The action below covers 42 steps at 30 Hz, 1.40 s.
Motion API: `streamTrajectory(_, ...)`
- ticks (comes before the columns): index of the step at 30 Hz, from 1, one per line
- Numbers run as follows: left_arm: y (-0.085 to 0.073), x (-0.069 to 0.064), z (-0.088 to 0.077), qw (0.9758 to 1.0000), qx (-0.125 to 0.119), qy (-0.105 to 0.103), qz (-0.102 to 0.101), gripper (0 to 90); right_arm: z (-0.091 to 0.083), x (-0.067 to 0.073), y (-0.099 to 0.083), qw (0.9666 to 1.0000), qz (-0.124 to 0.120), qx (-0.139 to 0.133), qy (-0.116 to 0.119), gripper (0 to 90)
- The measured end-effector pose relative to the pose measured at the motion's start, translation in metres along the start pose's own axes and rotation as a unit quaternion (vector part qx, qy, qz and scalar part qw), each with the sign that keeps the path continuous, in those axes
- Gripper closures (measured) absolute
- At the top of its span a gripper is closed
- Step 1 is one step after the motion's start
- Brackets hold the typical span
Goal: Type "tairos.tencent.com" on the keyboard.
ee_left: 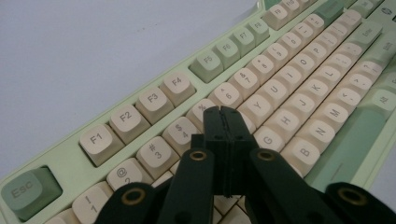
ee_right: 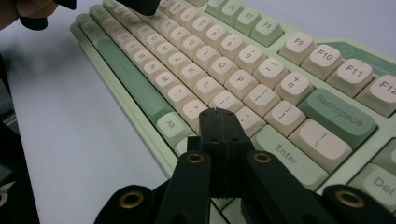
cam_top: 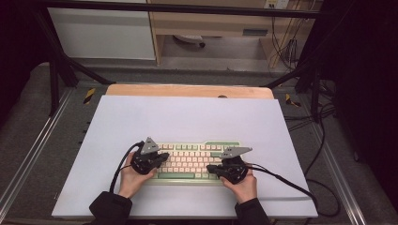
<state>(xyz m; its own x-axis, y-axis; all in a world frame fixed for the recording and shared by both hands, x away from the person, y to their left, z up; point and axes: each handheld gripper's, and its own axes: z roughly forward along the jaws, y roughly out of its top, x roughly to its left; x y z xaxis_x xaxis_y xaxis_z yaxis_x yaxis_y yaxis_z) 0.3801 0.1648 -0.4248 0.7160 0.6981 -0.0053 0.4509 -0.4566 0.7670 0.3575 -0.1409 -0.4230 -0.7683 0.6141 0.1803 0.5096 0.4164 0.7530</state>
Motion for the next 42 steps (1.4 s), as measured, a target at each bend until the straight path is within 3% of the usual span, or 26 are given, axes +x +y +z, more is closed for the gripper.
streamTrajectory(20, -0.004, -0.001, 0.005, 1.0000, 0.002, -0.001, 0.005, 89.7, -0.003, 0.001, 0.001, 1.0000, -0.001, -0.004, -0.002, 90.0)
streamTrajectory(42, -0.010, 0.000, -0.015, 0.9999, -0.014, -0.004, 0.003, 89.7, -0.008, 0.001, 0.003, 0.9999, -0.001, -0.013, -0.005, 90.0)
